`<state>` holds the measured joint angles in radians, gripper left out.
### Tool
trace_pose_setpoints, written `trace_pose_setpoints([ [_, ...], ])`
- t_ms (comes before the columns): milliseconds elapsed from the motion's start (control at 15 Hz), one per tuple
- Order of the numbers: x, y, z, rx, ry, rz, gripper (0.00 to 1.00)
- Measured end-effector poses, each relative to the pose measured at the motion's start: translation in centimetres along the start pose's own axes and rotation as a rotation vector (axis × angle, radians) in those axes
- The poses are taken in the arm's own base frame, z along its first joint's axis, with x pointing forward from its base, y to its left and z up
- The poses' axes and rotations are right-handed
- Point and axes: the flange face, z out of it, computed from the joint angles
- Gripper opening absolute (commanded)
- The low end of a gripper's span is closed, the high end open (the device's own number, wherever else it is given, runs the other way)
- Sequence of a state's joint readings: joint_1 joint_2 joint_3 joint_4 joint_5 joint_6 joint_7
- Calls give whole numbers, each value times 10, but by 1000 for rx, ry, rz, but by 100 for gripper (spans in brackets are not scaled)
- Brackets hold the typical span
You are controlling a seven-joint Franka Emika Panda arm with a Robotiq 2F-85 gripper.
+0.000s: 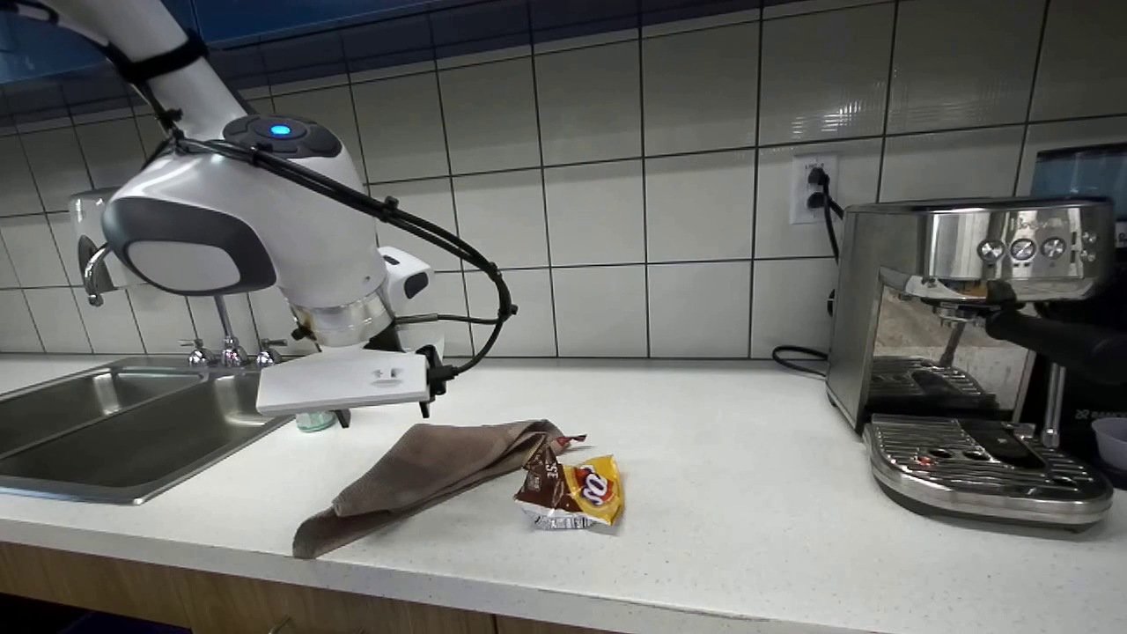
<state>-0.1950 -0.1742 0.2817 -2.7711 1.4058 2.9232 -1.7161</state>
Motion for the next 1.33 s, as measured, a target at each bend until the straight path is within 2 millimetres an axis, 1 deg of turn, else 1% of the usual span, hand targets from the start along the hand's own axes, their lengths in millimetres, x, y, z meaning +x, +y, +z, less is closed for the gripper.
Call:
trace_pose_setpoints([
  [333,11,2,0,2,-42,5,100],
  [600,21,12,-6,-2,-89,0,100],
  [867,32,20,-29,11,-130,18,100],
  [1200,43,13,-66,46,-171,46,100],
  [1333,48,13,-79,32,-192,49,100],
])
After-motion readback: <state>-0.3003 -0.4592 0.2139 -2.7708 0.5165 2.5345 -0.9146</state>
